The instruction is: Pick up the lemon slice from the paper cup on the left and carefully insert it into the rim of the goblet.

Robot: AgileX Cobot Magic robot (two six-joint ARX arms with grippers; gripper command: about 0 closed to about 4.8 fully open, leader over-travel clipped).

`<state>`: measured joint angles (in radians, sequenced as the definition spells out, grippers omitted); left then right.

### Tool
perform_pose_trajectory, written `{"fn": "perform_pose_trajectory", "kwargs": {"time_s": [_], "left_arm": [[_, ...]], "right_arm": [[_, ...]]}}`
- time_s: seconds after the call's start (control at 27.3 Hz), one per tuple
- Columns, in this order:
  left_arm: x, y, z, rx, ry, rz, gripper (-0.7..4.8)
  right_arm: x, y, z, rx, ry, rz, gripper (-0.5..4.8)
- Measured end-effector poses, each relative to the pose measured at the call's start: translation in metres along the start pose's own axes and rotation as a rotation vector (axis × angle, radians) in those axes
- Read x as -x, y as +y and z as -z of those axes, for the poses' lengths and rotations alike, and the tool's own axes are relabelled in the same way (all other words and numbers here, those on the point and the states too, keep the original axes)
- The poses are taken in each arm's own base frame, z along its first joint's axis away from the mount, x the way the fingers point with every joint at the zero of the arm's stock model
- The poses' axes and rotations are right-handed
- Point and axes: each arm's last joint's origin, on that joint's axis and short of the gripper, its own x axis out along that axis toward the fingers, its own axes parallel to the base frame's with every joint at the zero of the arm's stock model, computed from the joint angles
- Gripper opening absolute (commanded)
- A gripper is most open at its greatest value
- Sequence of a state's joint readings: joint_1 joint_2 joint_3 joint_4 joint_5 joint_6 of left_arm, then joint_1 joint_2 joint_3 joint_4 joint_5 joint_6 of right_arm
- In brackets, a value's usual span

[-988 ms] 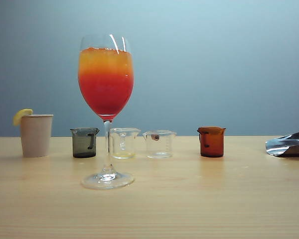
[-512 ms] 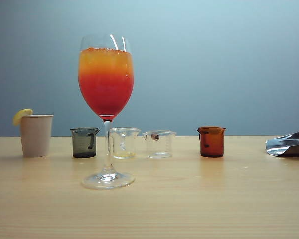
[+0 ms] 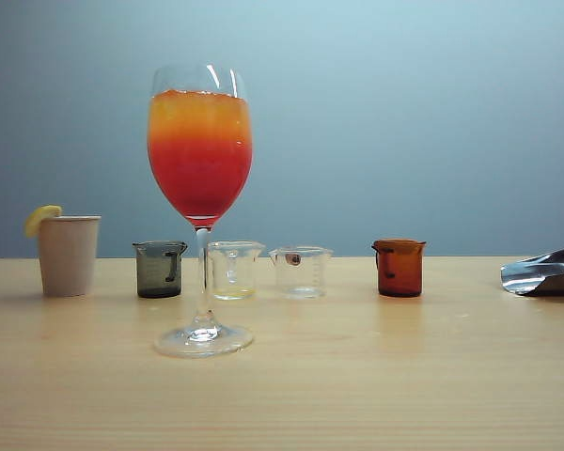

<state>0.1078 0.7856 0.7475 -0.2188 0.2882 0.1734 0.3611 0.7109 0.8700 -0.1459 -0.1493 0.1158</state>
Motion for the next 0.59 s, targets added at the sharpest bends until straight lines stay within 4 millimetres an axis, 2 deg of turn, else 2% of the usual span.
{"fn": "perform_pose_trajectory", "kwargs": {"time_s": [0.15, 0.26, 0.37, 0.51, 0.59], "left_arm": [[-0.025, 0.004, 0.013, -0.129, 0.097, 0.061, -0.05], [-0.05, 0.009, 0.026, -0.152, 0.163, 0.099, 0.04], [-0.069, 0.013, 0.035, -0.147, 0.186, 0.106, 1.12], [-0.094, 0.017, 0.044, -0.156, 0.175, 0.115, 1.72], [-0.103, 0.017, 0.048, -0.156, 0.168, 0.131, 2.41]], "right_arm": [[-0.015, 0.023, -0.001, -0.003, 0.043, -0.146, -0.09], [-0.035, 0.048, 0.01, 0.001, 0.104, -0.253, -0.09], [-0.045, 0.063, 0.017, 0.008, 0.126, -0.314, -0.09], [-0.057, 0.077, 0.024, 0.011, 0.14, -0.37, -0.09], [-0.062, 0.08, 0.026, 0.009, 0.134, -0.379, -0.09]]}}
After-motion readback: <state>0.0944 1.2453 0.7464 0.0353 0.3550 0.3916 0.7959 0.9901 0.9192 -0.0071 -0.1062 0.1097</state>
